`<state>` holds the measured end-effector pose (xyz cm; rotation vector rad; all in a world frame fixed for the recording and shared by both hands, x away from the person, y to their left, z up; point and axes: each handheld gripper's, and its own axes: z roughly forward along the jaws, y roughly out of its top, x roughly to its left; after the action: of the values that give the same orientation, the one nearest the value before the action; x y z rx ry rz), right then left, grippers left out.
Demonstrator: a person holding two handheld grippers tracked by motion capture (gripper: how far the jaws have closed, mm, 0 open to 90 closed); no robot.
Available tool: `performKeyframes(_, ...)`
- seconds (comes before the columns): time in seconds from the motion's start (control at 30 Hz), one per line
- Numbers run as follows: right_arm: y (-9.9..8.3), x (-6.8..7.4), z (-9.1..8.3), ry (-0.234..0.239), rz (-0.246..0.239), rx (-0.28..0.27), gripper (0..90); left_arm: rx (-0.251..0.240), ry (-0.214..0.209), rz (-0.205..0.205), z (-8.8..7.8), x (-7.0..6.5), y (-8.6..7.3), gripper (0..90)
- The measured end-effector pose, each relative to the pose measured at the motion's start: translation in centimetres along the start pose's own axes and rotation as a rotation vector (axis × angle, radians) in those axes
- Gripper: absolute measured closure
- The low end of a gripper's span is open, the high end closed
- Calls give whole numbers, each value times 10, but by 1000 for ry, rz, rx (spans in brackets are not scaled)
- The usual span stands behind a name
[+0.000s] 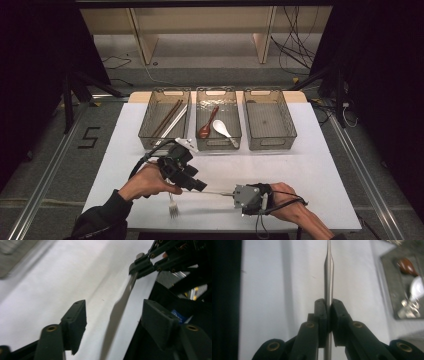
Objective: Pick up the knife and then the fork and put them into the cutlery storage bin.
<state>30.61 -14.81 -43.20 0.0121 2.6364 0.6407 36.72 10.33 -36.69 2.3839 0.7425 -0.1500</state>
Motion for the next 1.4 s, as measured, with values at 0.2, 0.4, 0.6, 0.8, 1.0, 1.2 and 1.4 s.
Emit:
performKeyframes(0.2, -19, -22, -6, -66, 101, 35, 847, -81, 57, -37, -16, 11, -13, 296)
performKeyframes(0.4, -37, -43, -14, -127, 212, 50, 847, -128, 81, -75, -20, 22, -32, 277)
performKeyframes(0.6, -53, -70, -23, -192, 343, 34, 847, -174, 125, -92, -18, 30, -47, 266)
performKeyframes(0.8, -66, -107, -33, -243, 517, 11, 847, -229, 179, -110, -19, 38, -57, 249)
performKeyframes(1.0, -77, -146, -31, -275, 665, 4, 847, -253, 214, -124, -18, 46, -65, 230)
performKeyframes(1.2, -81, -176, -19, -298, 756, 38, 846, -274, 240, -128, -18, 45, -70, 223)
performKeyframes(1.4, -86, -199, -10, -310, 845, 55, 846, -288, 259, -127, -18, 46, -75, 212)
